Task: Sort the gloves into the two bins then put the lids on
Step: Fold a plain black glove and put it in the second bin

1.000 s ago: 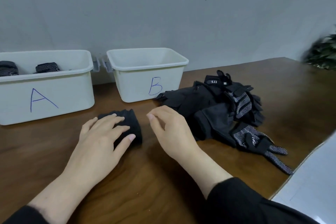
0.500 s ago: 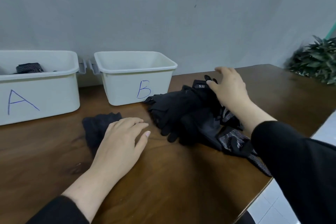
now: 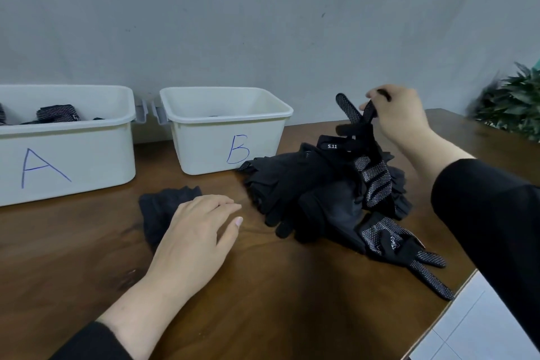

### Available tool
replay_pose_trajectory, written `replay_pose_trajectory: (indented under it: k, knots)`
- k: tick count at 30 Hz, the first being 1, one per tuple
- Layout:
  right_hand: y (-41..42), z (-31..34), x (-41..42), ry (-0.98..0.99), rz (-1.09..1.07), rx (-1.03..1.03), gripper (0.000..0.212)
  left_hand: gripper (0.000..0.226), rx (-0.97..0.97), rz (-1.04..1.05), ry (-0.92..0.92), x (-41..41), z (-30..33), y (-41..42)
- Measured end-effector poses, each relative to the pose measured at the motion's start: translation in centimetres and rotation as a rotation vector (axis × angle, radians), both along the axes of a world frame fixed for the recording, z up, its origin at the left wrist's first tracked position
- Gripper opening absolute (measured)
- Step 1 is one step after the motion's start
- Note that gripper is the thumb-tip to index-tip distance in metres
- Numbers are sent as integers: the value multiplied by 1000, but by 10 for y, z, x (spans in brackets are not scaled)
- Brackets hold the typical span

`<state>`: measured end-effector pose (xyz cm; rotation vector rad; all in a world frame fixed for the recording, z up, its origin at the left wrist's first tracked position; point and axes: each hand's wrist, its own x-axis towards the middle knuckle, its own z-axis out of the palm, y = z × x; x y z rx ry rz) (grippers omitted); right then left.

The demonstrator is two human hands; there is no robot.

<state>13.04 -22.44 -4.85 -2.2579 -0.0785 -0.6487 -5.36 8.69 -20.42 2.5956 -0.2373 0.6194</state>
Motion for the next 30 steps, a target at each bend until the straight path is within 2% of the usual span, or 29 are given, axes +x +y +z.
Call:
replay_pose_trajectory:
  k: [3,6,9,13,20,26,30]
  knots:
    - [1,19,-5,-50,28,117,22,35,6,31,11,-1,2,1]
    - [8,39,-18,-134,54,205,20,41,56,55,93,-1,1,5]
    - [24,55,-36,-126,143,274,19,48,141,84,224,0,-5,12]
    - [49,64,-57,-16,283,301,21,43,184,114,275,0,-11,22]
    - [105,44,-95,315,492,398,20,41,199,180,274,-23,-14,57]
    - [166,21,-121,393,624,402,21,46,255,352,273,-54,-7,101]
    - [201,2,-117,510,628,355,24,43,206,419,182,-65,-2,114]
